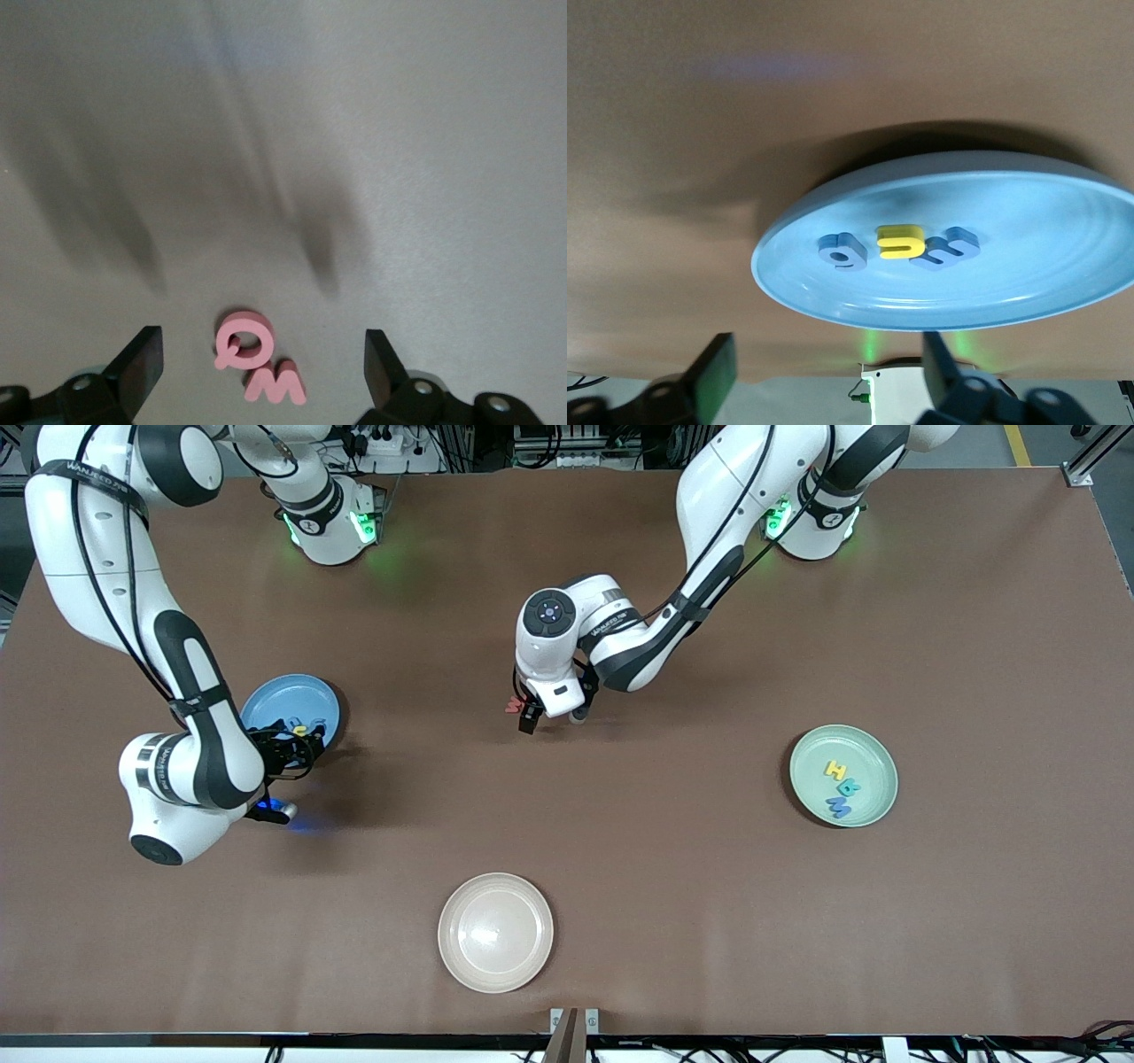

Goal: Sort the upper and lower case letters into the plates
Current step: 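Lower the left gripper and grasp the pink foam letter Q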

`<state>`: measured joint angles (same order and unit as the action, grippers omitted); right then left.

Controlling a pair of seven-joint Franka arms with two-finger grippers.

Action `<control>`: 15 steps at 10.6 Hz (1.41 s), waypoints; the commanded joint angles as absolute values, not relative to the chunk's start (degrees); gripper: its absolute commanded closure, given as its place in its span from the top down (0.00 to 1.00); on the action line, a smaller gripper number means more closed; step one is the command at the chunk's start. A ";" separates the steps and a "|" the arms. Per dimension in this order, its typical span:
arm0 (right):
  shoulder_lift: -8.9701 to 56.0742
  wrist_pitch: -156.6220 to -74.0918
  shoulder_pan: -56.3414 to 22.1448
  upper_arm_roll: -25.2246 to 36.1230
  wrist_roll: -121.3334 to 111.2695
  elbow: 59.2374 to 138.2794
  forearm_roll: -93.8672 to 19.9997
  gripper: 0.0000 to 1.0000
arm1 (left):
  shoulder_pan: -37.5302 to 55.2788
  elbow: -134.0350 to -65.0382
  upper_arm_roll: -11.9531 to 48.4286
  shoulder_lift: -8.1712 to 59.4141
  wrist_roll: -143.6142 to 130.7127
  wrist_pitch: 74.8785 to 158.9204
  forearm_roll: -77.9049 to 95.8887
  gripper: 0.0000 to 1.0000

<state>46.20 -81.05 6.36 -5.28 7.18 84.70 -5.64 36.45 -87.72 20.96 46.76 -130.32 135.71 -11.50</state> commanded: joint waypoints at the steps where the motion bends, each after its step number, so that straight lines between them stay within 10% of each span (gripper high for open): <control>1: 44.47 -81.47 7.65 -6.59 6.86 85.96 -7.37 1.00 | 37.62 -86.22 20.13 48.51 -131.84 137.71 -11.69 1.00; 13: 40.34 -87.71 3.87 -6.77 8.00 85.78 -13.09 1.00 | 40.60 -83.85 18.63 52.56 -132.63 140.01 -11.69 1.00; 15: 40.43 -87.45 2.56 -6.77 7.91 85.52 -13.18 1.00 | 40.69 -83.94 18.54 52.56 -132.63 140.01 -11.78 0.79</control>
<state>41.92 -87.34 3.37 -6.76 7.33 84.57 -12.39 39.51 -84.96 19.43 52.04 -130.79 139.82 -11.50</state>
